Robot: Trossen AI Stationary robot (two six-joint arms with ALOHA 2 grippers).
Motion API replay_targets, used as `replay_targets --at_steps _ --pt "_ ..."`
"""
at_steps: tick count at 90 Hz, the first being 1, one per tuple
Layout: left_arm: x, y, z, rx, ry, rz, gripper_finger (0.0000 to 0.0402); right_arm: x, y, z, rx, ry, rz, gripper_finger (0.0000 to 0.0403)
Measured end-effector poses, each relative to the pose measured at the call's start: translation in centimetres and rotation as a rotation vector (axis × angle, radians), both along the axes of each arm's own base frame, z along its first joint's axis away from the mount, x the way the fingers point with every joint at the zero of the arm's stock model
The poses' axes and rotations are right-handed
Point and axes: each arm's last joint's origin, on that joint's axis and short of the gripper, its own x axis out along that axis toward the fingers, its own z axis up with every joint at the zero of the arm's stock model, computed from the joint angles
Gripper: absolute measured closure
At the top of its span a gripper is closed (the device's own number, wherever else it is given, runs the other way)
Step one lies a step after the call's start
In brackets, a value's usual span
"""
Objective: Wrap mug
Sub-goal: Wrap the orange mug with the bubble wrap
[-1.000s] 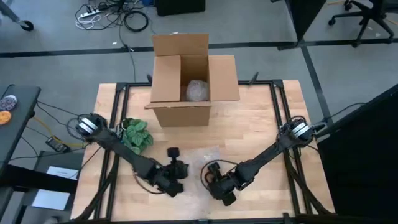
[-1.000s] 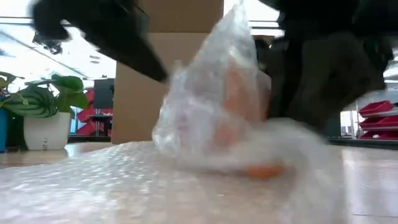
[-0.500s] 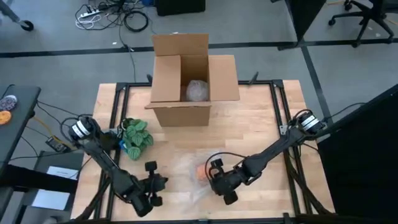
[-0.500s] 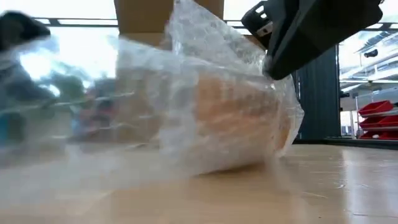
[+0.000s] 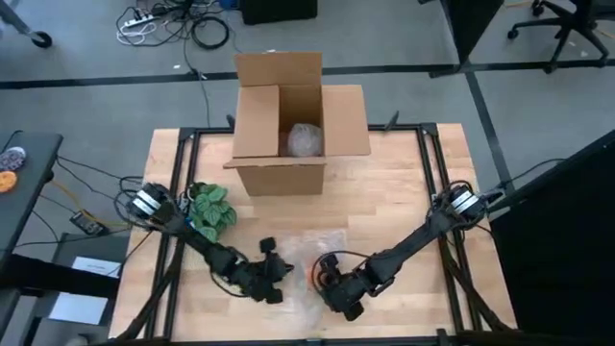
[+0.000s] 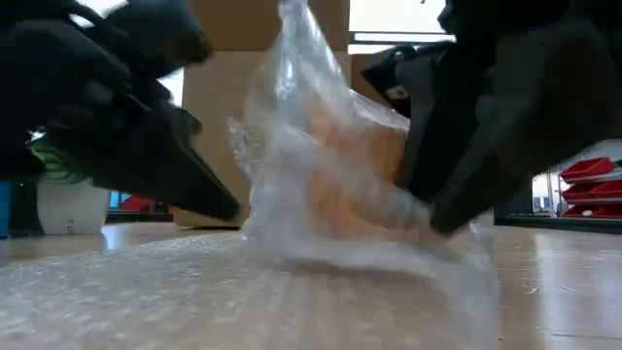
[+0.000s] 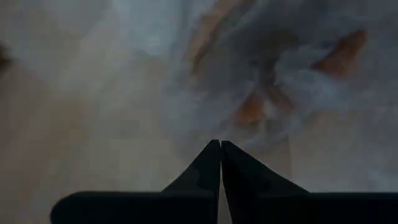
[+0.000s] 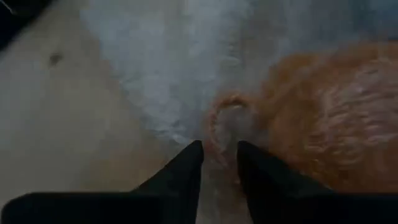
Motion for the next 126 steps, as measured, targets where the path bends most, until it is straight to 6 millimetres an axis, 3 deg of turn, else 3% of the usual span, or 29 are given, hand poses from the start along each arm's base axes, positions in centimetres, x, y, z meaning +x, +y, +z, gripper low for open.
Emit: replay_targets --at_steps 20,41,52,64,72,86,106,118,126 --pt "2.5 0.6 -2.0 -0.041 -0.043 -0.013 0.0401 0.3 -0.3 -0.9 -0.043 0.024 0.026 0.0296" --pt "4.9 -0.4 -3.2 -0.027 -0.062 -0.026 0.0401 0.7 -1.1 -1.8 -0.087 0.050 0.029 0.0307" --pt "5.1 -0.6 -3.1 -0.037 -0.066 -0.049 0.0401 0.7 -1.6 -2.0 -0.066 0.088 -0.011 0.0333" --pt "5.2 -0.6 -3.1 -0.042 -0.067 -0.057 0.0401 0.7 -1.8 -2.0 -0.035 0.103 -0.053 0.0387" --pt "5.2 -0.6 -3.1 -0.040 -0.062 -0.060 0.0401 0.7 -1.8 -1.9 -0.012 0.109 -0.071 0.0393" --pt "4.3 -0.8 -1.4 0.007 0.007 -0.114 0.0401 0.2 -1.7 -0.2 0.062 0.095 -0.106 0.0399" --pt "0.4 -1.1 3.2 0.010 0.192 -0.178 0.0401 -1.8 -2.6 6.1 0.144 0.025 -0.153 0.0401" --pt "-2.1 -2.2 3.5 -0.002 0.275 -0.170 0.0401 -2.6 -3.1 8.7 0.186 -0.029 -0.152 0.0401" --pt "-3.0 -3.4 3.3 -0.014 0.273 -0.170 0.0401 -2.5 -3.4 9.1 0.199 -0.037 -0.154 0.0401"
